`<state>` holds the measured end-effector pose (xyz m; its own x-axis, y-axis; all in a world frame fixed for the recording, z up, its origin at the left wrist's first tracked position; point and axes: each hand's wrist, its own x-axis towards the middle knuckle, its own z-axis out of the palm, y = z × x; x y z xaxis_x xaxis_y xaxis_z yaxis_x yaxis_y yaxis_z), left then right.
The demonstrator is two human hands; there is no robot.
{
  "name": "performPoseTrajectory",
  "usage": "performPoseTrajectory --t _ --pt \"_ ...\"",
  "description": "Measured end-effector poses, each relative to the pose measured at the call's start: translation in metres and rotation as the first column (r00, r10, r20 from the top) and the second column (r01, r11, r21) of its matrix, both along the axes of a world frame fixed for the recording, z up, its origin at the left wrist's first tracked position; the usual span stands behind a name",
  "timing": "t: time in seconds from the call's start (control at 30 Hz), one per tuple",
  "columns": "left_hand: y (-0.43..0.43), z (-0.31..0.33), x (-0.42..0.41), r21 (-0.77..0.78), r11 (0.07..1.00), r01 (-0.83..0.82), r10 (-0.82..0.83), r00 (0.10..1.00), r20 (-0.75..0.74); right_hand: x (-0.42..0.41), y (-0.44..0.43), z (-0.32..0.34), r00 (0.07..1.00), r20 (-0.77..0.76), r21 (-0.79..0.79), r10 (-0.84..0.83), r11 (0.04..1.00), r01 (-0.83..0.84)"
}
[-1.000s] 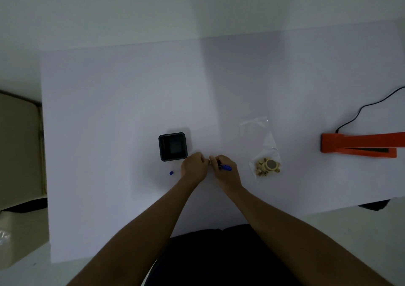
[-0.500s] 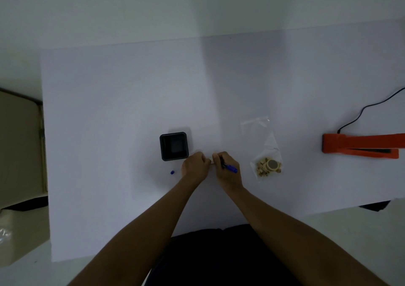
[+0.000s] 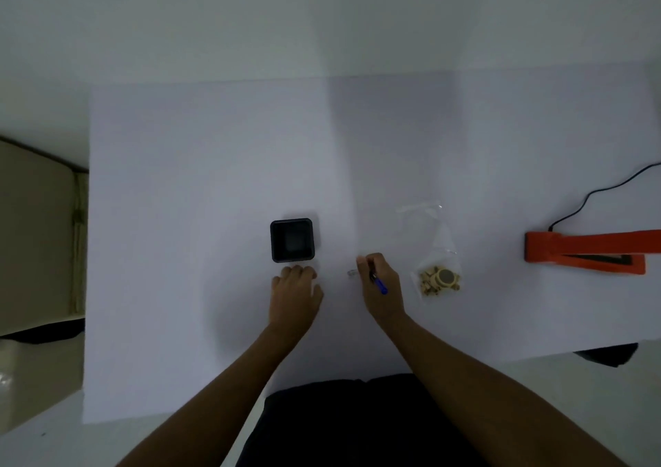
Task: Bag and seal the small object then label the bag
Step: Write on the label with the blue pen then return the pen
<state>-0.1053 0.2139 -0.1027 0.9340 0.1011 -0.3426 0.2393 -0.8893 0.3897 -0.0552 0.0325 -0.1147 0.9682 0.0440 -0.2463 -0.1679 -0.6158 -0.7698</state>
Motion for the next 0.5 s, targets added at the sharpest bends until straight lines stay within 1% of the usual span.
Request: performPoseTrajectory --t 0.07,0.13,0.23,0.33,0.37,0.43,0.47,0.5 --pt "0.018 0.000 -0.017 0.070 0.997 -0.029 0.029 1.000 0.003 -0.003 -0.003 0.001 1.000 0.011 -0.016 0.002 1.000 -0.002" --pt "0.032 0.001 -0.026 0.084 0.990 -0.109 0.111 0.994 -0.012 -0.008 -0.002 0.005 1.000 0.009 -0.020 0.006 1.000 -0.006" --pt "0.040 0.003 -0.027 -0.032 0.972 -0.233 0.230 0.970 -0.082 -0.015 0.004 0.016 0.999 0.007 0.020 0.044 0.999 -0.044" --pt "0.038 0.004 -0.020 -0.108 0.963 -0.248 0.236 0.965 -0.118 -0.020 0.013 0.031 0.996 0.011 0.136 0.093 0.986 -0.094" --pt "0.037 0.005 -0.018 -0.120 0.961 -0.248 0.235 0.965 -0.117 -0.021 0.017 0.036 0.996 -0.013 0.188 0.093 0.978 -0.089" --pt "0.034 0.010 -0.016 -0.167 0.938 -0.304 0.289 0.951 -0.106 -0.022 0.029 0.051 0.990 -0.127 0.299 0.060 0.954 -0.020" --pt "0.032 0.017 -0.014 -0.220 0.908 -0.358 0.343 0.934 -0.104 -0.022 0.035 0.057 0.981 -0.186 0.329 0.048 0.944 0.016" --pt "0.029 0.026 -0.011 -0.292 0.862 -0.413 0.400 0.910 -0.106 -0.021 0.040 0.064 0.976 -0.210 0.342 0.049 0.939 0.026"
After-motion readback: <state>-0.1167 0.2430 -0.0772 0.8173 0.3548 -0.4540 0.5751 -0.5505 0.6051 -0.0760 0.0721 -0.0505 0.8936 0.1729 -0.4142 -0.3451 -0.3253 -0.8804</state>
